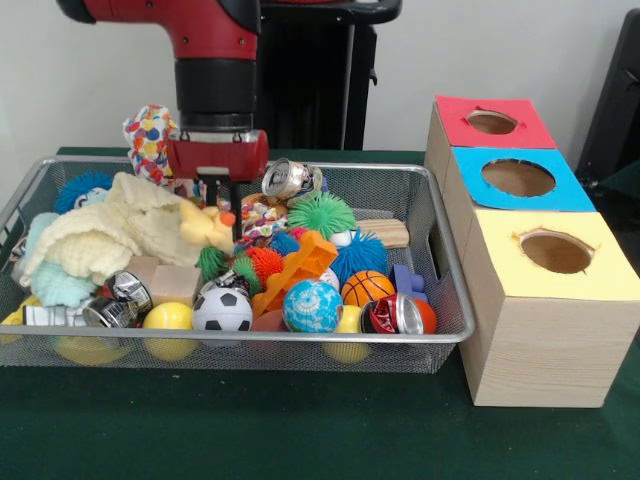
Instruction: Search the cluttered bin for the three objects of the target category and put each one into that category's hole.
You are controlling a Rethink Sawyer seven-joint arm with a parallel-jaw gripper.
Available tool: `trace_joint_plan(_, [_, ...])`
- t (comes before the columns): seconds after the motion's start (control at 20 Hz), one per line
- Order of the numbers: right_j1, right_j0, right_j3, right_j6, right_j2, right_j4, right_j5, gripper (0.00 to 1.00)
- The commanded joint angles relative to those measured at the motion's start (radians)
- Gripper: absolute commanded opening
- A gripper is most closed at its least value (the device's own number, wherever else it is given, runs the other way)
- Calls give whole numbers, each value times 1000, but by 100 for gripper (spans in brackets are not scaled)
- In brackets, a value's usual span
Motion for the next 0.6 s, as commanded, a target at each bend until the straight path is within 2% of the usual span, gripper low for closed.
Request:
trace_joint_plan(0.05, [-114, -23, 64, 82, 25, 61, 133, 0])
trace_joint_plan(0.3, [-122, -5, 85, 90, -2, 87, 164, 0])
trace_joint_plan(0.6, [-192, 39, 200, 152, -58, 136, 166, 0])
